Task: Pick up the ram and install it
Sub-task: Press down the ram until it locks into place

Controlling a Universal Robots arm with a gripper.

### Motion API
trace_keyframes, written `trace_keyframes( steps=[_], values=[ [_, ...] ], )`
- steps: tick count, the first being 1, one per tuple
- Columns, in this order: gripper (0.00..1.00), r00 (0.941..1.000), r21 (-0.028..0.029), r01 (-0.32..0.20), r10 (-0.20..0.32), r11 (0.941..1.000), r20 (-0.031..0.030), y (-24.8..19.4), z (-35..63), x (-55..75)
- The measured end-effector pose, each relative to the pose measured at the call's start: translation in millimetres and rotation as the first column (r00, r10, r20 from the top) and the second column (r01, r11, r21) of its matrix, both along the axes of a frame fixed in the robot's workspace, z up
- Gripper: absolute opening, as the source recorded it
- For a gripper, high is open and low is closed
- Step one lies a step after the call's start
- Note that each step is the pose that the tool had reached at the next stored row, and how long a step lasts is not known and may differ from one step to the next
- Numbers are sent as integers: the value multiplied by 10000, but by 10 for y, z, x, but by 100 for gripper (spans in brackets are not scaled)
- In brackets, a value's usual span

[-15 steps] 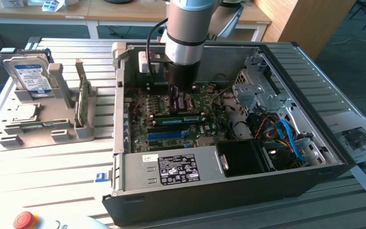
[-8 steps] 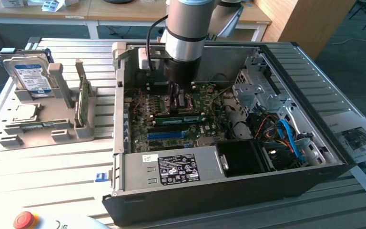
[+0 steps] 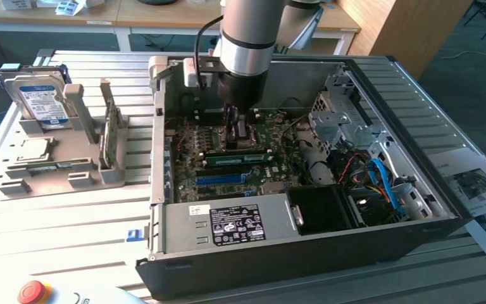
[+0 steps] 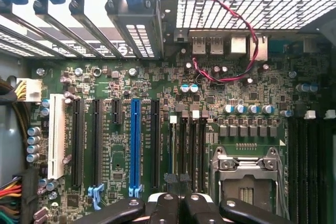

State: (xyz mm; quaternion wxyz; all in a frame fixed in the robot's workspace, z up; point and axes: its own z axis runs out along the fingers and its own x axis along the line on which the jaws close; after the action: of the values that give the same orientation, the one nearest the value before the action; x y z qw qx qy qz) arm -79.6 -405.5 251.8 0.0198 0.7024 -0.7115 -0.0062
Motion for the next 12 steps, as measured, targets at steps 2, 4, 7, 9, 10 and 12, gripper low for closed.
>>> trace_keyframes(
  steps=[2, 4, 7, 9, 10, 12],
  values=[
    [10, 10000, 1, 0, 0, 10000, 1, 0, 27, 0],
    [10, 10000, 0, 0, 0, 10000, 0, 0, 56, 0],
    [10, 10000, -1, 0, 0, 10000, 0, 0, 96, 0],
    [10, 10000, -1, 0, 0, 10000, 0, 0, 129, 0],
    [10, 10000, -1, 0, 0, 10000, 0, 0, 148, 0],
    [10, 10000, 0, 0, 0, 10000, 0, 0, 188, 0]
  ],
)
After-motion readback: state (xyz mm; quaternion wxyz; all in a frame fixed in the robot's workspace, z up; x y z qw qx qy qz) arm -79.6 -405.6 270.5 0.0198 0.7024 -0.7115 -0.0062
